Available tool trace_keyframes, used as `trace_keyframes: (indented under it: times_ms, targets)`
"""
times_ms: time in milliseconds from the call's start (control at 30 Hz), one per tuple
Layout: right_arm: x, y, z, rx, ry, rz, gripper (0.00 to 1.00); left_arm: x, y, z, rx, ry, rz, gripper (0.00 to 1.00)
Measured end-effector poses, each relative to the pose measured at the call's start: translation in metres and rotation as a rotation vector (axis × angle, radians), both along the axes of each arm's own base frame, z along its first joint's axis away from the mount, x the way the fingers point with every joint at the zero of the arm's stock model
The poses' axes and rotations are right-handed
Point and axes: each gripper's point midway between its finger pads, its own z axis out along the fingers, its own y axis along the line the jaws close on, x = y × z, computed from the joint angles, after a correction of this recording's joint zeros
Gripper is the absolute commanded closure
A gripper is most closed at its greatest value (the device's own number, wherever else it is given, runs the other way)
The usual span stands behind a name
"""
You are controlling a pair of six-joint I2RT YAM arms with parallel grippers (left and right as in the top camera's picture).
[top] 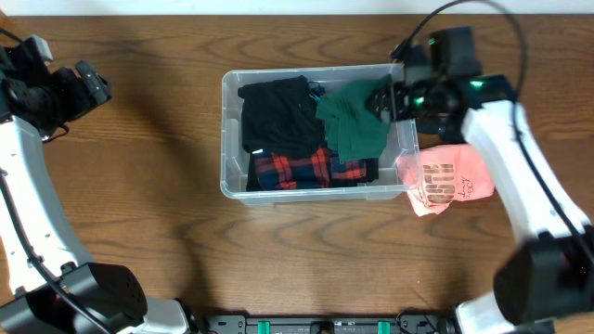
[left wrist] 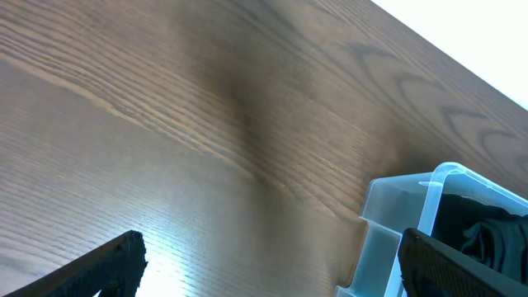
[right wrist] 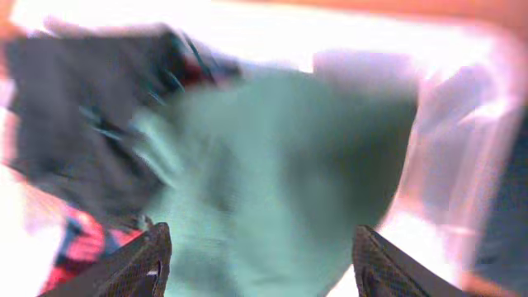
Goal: Pack container
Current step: 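Open the right gripper and move it to the navy garment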
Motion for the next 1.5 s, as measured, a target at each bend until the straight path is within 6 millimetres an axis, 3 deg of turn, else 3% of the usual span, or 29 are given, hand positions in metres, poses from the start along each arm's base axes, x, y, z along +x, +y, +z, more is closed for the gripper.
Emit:
trace_keyframes:
  times_ms: [67, 100, 167, 233, 333, 500, 600, 767, 867, 967, 1033, 1067, 1133, 1200, 1300, 1367, 1433, 1500]
  targets:
    - [0.001, -0.007, 0.036, 0.009, -0.097, -0.018, 0.32, 0.0, 0.0, 0.0, 0.0, 0.0, 0.0, 0.02]
    - [0.001, -0.01, 0.051, 0.01, -0.137, -0.028, 0.38, 0.0, 0.0, 0.0, 0.0, 0.0, 0.0, 0.02]
    - [0.0, -0.02, 0.079, 0.013, -0.211, -0.059, 0.6, 0.0, 0.0, 0.0, 0.0, 0.0, 0.001, 0.02]
    - [0.0, -0.023, 0.09, 0.017, -0.243, -0.065, 0.78, 0.0, 0.0, 0.0, 0.0, 0.0, 0.0, 0.02]
    - [-0.001, -0.015, 0.087, 0.033, -0.227, -0.05, 0.88, 0.0, 0.0, 0.0, 0.0, 0.0, 0.0, 0.02]
    - [0.003, 0.022, 0.04, 0.025, -0.11, 0.027, 0.96, 0.0, 0.0, 0.0, 0.0, 0.0, 0.0, 0.02]
    - [0.002, 0.049, -0.016, -0.025, 0.015, 0.077, 0.99, 0.0, 0.0, 0.0, 0.0, 0.0, 0.0, 0.02]
    - [-0.011, 0.07, -0.106, -0.113, 0.224, 0.124, 0.96, 0.0, 0.0, 0.0, 0.0, 0.0, 0.0, 0.02]
    - [-0.015, 0.071, -0.119, -0.12, 0.263, 0.127, 0.99, 0.0, 0.0, 0.0, 0.0, 0.0, 0.0, 0.02]
    - [-0.013, 0.066, -0.109, -0.129, 0.255, 0.112, 0.97, 0.0, 0.0, 0.0, 0.0, 0.0, 0.0, 0.02]
    - [-0.007, 0.057, -0.096, -0.132, 0.245, 0.086, 0.83, 0.0, 0.0, 0.0, 0.0, 0.0, 0.0, 0.02]
    - [0.0, 0.049, -0.084, -0.132, 0.219, 0.067, 0.7, 0.0, 0.0, 0.0, 0.0, 0.0, 0.0, 0.02]
    - [0.017, 0.032, -0.051, -0.107, 0.144, 0.009, 0.32, 0.0, 0.0, 0.0, 0.0, 0.0, 0.0, 0.02]
    - [0.033, 0.005, -0.006, -0.076, 0.036, -0.054, 0.21, 0.0, 0.0, 0.0, 0.0, 0.0, 0.0, 0.02]
    - [0.042, -0.051, 0.068, -0.037, -0.129, -0.18, 0.14, 0.0, 0.0, 0.0, 0.0, 0.0, 0.0, 0.02]
    - [0.037, -0.093, 0.102, -0.029, -0.194, -0.268, 0.12, 0.0, 0.0, 0.0, 0.0, 0.0, 0.0, 0.02]
    - [0.029, -0.133, 0.116, -0.025, -0.205, -0.354, 0.11, 0.0, 0.0, 0.0, 0.0, 0.0, 0.0, 0.02]
    - [0.021, -0.167, 0.108, -0.008, -0.161, -0.421, 0.11, 0.0, 0.0, 0.0, 0.0, 0.0, 0.0, 0.02]
